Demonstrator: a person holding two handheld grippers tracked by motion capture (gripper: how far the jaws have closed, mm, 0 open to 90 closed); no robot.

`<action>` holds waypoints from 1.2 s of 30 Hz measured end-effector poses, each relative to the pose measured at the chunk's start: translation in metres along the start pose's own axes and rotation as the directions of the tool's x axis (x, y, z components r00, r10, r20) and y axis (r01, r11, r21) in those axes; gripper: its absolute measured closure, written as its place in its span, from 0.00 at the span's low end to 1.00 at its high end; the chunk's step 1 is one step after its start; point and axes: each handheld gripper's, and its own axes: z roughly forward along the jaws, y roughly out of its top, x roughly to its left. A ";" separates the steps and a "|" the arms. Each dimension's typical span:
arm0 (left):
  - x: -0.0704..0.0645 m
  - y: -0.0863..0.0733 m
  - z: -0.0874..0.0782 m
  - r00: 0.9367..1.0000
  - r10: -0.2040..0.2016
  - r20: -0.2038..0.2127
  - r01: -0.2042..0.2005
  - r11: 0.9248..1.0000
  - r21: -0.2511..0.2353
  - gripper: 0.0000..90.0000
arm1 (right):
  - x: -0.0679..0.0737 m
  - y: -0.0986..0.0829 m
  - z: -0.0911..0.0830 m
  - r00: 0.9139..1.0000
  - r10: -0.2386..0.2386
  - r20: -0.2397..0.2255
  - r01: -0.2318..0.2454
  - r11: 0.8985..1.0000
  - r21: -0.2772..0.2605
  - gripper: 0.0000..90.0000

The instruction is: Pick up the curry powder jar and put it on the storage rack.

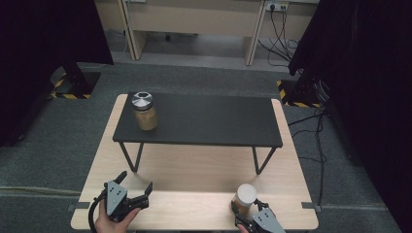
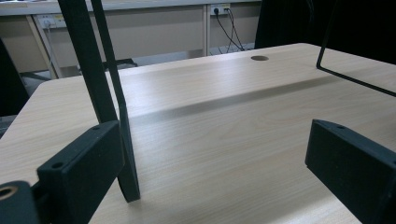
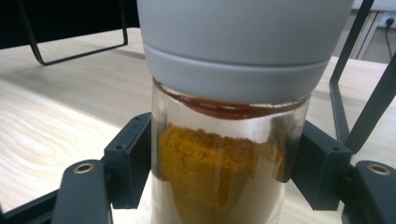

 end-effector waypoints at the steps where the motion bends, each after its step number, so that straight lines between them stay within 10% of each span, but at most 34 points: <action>1: 0.000 0.000 0.000 1.000 0.000 0.000 0.000 1.000 0.000 0.04 | 0.000 0.000 0.000 1.000 0.000 0.000 0.000 1.000 0.000 0.34; 16: 0.000 0.000 0.000 1.000 -0.001 0.000 0.001 1.000 0.000 0.04 | -0.004 0.029 -0.001 0.998 0.001 -0.055 0.002 0.998 0.058 0.34; 36: -0.003 0.000 0.000 1.000 0.006 0.008 -0.006 1.000 -0.001 0.04 | -0.014 0.113 -0.026 0.996 -0.076 -0.052 0.077 0.997 0.020 0.34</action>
